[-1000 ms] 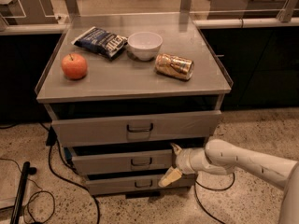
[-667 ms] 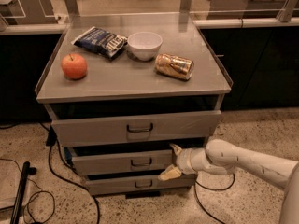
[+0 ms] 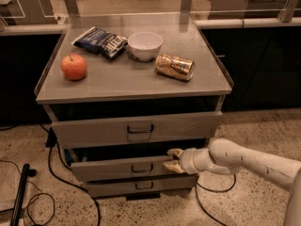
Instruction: Open middle drawer
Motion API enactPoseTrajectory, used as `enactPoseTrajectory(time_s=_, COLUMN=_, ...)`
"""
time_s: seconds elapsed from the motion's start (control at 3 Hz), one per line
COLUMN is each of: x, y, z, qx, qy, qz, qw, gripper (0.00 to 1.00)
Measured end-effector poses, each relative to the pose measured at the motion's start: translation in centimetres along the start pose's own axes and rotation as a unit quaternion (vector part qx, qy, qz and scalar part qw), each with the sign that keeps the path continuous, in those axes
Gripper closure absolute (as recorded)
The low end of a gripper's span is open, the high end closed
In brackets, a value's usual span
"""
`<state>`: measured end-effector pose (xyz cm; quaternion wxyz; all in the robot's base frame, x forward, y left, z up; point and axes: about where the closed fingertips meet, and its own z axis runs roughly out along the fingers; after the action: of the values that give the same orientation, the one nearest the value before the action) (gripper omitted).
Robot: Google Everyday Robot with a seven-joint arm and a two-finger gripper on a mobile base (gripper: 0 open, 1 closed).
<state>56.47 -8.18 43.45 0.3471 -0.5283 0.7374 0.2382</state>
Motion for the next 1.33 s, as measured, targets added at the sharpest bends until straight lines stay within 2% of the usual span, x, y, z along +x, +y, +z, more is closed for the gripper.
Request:
enactPoseTrajectory(time_s=0.33, x=-0.41, y=-0.24, z=-0.9, qx=0.0, qy=0.0, qz=0.0, qw=1.0, gripper=1.0)
enactPoseTrajectory(time_s=0.67, x=-0.25, y=-0.38, z=-1.11, qx=0.0, qy=0.0, qz=0.0, qw=1.0, gripper=1.0)
enactPoseTrajectory(time_s=1.0, x=-0.25, y=-0.37, z=-1.11, qx=0.0, qy=0.0, qz=0.0, qw=1.0, gripper=0.87)
enactPoseTrajectory(time_s=1.33, x=-0.26, y=-0.37, z=-1.11, qx=0.0, qy=0.0, qz=0.0, qw=1.0, gripper=0.63)
